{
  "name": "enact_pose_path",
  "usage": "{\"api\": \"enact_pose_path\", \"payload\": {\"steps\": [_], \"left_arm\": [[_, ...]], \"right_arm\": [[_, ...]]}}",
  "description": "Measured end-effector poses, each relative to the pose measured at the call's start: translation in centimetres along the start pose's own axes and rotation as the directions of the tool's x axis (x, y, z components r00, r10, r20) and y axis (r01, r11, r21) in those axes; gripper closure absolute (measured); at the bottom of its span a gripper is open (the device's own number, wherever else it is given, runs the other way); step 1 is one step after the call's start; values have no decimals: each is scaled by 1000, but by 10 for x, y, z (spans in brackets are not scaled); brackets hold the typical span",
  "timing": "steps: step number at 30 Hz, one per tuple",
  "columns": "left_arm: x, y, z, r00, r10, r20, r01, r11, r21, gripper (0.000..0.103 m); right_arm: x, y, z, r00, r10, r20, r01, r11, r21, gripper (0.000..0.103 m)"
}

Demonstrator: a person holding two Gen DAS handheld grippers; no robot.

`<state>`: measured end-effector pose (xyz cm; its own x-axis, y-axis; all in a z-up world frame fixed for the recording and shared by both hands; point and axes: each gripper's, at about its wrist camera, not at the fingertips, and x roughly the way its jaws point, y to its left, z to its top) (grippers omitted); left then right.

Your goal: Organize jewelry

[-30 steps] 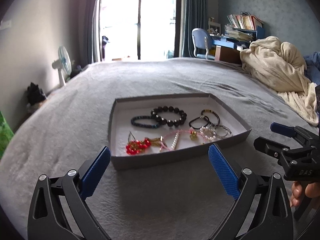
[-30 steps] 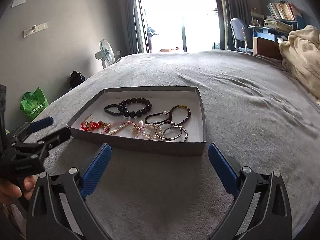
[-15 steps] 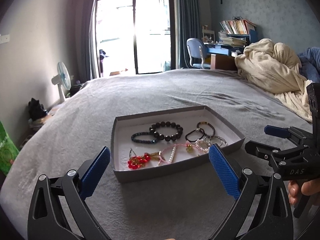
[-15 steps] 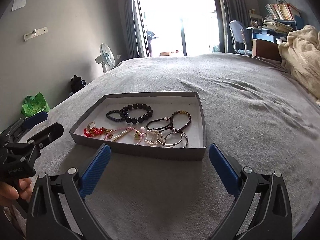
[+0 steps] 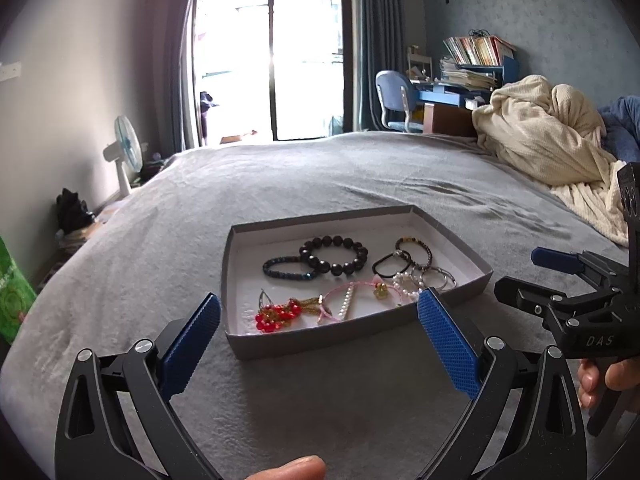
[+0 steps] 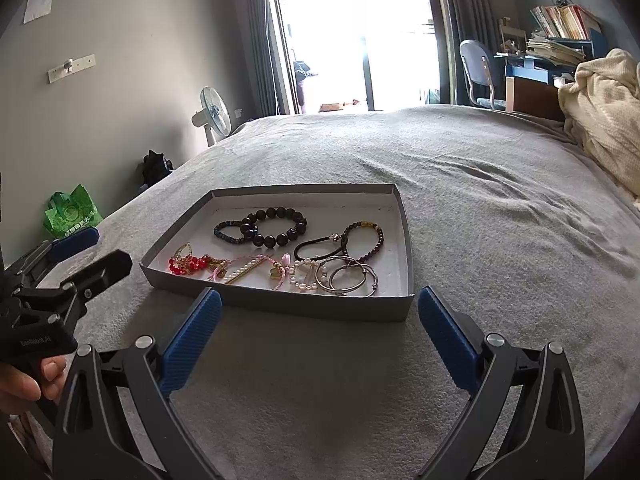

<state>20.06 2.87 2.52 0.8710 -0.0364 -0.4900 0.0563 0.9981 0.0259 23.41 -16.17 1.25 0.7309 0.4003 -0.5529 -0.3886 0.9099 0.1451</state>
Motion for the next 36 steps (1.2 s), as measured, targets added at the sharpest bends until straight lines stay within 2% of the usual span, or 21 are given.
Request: {"api": "enact_pose_path", "payload": {"steps": [36], "left_arm": [[11,3,-5,998,8,-63,-10,1000,-30,5]], "right_arm": [[3,1,0,1000,11,-17,-11,1000,-2,6]]}}
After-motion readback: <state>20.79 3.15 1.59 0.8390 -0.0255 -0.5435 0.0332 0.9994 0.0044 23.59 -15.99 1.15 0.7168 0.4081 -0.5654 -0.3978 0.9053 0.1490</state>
